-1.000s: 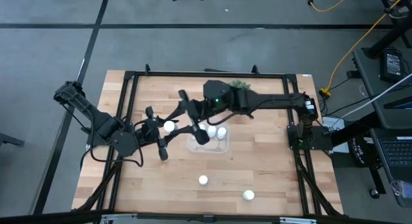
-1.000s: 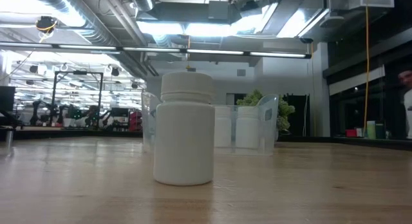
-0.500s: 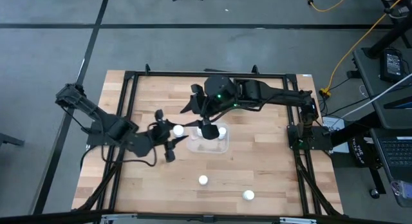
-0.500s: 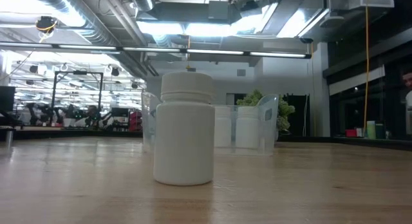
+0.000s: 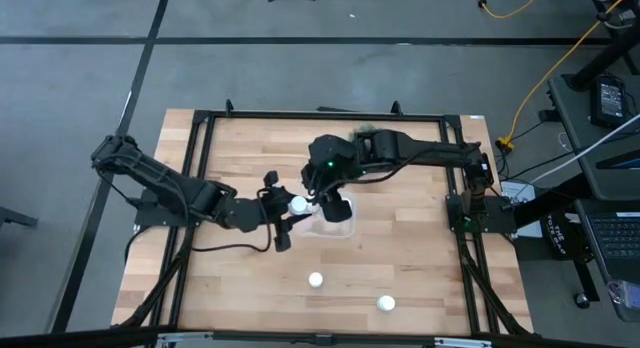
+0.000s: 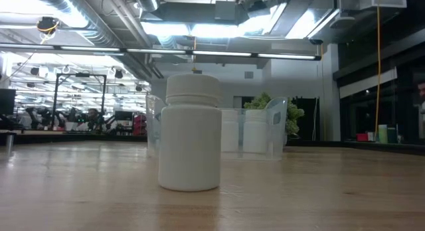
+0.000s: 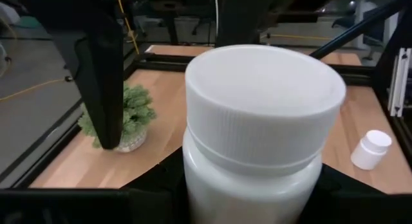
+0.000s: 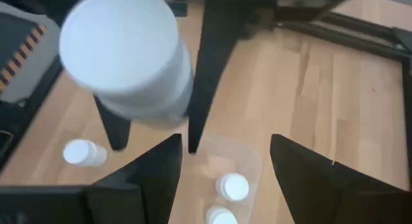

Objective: Pick and place pill bottles into a basket
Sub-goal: Adjust the white pill bottle in the bin

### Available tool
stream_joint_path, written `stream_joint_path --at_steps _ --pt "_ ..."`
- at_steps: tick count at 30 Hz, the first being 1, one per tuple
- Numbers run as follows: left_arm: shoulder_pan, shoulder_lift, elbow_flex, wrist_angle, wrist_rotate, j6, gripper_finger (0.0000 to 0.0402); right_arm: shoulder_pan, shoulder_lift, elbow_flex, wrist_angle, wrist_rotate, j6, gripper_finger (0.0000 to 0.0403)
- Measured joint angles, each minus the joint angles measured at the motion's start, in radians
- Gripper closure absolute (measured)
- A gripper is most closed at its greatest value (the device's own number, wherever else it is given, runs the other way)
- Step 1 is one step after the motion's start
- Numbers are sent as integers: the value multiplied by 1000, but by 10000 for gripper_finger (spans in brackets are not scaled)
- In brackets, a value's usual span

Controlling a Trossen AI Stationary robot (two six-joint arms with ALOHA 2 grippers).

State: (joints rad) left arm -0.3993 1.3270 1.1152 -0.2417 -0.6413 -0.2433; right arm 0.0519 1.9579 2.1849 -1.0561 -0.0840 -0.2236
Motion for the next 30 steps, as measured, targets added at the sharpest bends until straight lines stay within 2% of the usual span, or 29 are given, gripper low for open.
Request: stream_joint_path --at_steps 8,16,23,30 --pt "72 44 -3 42 67 3 241 2 -1 -2 -58 36 -60 181" --pt "94 46 -142 287 113 -39 241 -19 -2 -2 -194 55 -121 182" --pt "94 52 -152 279 87 17 241 -38 -5 0 -200 57 -176 183" --pt "96 52 -152 253 65 13 241 -43 -6 89 -243 26 -175 183"
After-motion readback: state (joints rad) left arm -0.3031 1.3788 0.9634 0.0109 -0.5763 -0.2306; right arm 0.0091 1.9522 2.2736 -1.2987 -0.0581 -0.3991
